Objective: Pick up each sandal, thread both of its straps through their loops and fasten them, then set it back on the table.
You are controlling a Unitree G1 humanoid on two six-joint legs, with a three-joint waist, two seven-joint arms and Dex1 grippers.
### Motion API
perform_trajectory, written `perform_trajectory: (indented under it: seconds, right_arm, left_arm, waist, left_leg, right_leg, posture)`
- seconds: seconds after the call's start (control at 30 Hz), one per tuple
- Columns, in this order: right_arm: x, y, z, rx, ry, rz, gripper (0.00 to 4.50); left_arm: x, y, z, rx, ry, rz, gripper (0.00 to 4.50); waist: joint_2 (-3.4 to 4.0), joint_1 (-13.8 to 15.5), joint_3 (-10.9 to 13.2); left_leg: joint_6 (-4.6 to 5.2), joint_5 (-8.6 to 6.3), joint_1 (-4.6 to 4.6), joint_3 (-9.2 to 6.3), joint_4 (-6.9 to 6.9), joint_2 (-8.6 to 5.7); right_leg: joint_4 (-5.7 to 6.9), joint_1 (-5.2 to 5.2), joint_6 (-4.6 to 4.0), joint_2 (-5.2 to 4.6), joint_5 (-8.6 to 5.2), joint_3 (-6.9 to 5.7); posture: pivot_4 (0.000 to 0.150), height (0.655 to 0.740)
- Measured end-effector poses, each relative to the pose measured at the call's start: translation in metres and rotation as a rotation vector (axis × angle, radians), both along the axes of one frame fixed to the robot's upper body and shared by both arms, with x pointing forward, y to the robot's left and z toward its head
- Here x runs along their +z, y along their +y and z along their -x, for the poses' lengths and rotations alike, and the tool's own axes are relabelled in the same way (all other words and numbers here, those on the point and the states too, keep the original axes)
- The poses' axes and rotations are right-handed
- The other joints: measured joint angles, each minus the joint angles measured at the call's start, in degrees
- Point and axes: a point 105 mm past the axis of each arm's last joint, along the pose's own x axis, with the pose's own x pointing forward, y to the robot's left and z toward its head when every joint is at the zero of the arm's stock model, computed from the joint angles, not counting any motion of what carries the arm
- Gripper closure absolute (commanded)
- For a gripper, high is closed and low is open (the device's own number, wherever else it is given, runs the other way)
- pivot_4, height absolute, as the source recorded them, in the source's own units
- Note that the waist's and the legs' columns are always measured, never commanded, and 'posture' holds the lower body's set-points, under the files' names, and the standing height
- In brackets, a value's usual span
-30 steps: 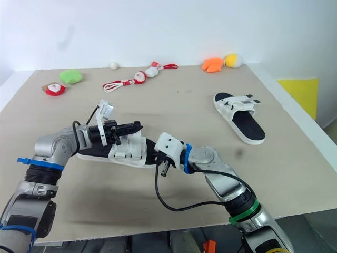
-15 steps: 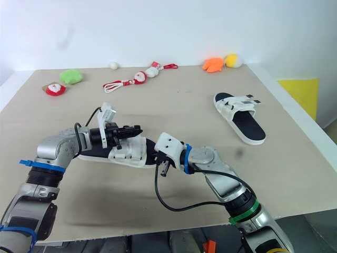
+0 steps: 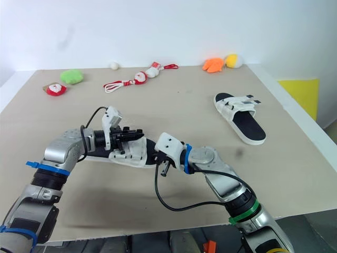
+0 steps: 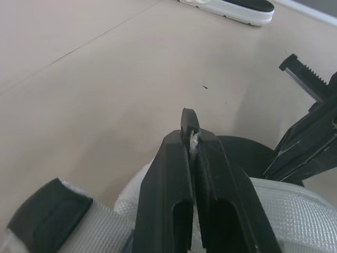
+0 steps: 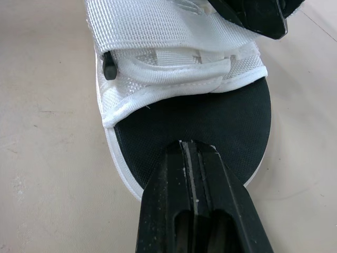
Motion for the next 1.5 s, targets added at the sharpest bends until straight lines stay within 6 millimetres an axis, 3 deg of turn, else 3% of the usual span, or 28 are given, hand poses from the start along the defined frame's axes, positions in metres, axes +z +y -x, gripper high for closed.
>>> perform_trajectory:
  seconds: [0.27,0.4,0.6,0.63,1.23,1.37,1.5]
  right_arm:
    - [0.000,0.000,0.000,0.000,0.001,0.000,4.50]
    - [0.000,0.000,0.000,0.002,0.000,0.000,4.50]
    - [0.001,0.001,0.001,0.010,0.003,0.000,4.50]
    - [0.001,0.001,0.001,0.011,0.003,0.000,4.50]
    - [0.001,0.001,0.000,0.015,0.003,0.000,4.50]
    - [0.002,0.003,0.002,0.027,-0.002,-0.007,4.50]
    - [0.003,0.004,0.005,0.045,-0.003,-0.013,4.50]
  left_arm:
    - [0.003,-0.002,-0.001,-0.047,-0.159,-0.063,4.44]
    - [0.001,0.000,-0.001,-0.052,-0.159,-0.077,3.14]
    - [-0.004,0.006,-0.003,-0.028,-0.139,-0.096,0.30]
    - [-0.004,0.007,-0.004,-0.026,-0.141,-0.096,0.06]
    - [0.010,0.020,-0.025,-0.009,-0.572,-0.354,0.06]
    - [0.022,0.044,-0.025,0.032,-0.703,-0.397,0.06]
    - [0.042,0.079,0.002,-0.041,-0.887,-0.445,0.06]
  waist:
    - [0.02,0.01,-0.01]
    - [0.03,-0.01,-0.01]
    - [0.03,-0.02,-0.01]
    - [0.03,-0.01,-0.01]
    - [0.04,0.06,-0.01]
    - [0.01,-0.01,0.03]
    - [-0.01,0.00,0.02]
  left_leg:
    - [0.00,0.00,0.00,0.00,0.00,0.00]
    - [-0.01,-0.01,0.00,0.00,0.00,0.00]
    - [-0.07,-0.05,-0.01,0.01,-0.05,0.00]
    - [-0.07,-0.05,-0.01,0.01,-0.05,0.00]
    - [-0.10,-0.07,-0.02,0.02,-0.07,0.01]
    - [-0.10,-0.07,-0.14,0.09,-0.18,0.04]
    - [-0.09,-0.06,-0.17,0.24,-0.62,0.12]
  right_leg:
    - [-0.02,0.00,-0.01,-0.02,0.00,0.00]
    - [-0.03,-0.02,-0.01,-0.02,-0.01,0.00]
    - [-0.03,-0.04,0.01,-0.02,-0.03,0.00]
    - [-0.03,-0.04,0.01,-0.02,-0.03,0.00]
    - [-0.06,-0.06,0.01,-0.03,-0.06,0.00]
    - [-0.06,-0.26,0.02,-0.03,-0.06,0.01]
    - [-0.05,-0.49,-0.05,-0.04,-0.10,0.02]
  posture:
    - [0.150,0.7400]
    - [0.150,0.7400]
    - [0.150,0.7400]
    - [0.150,0.7400]
    - [0.150,0.7400]
    - [0.150,0.7400]
    - [0.150,0.7400]
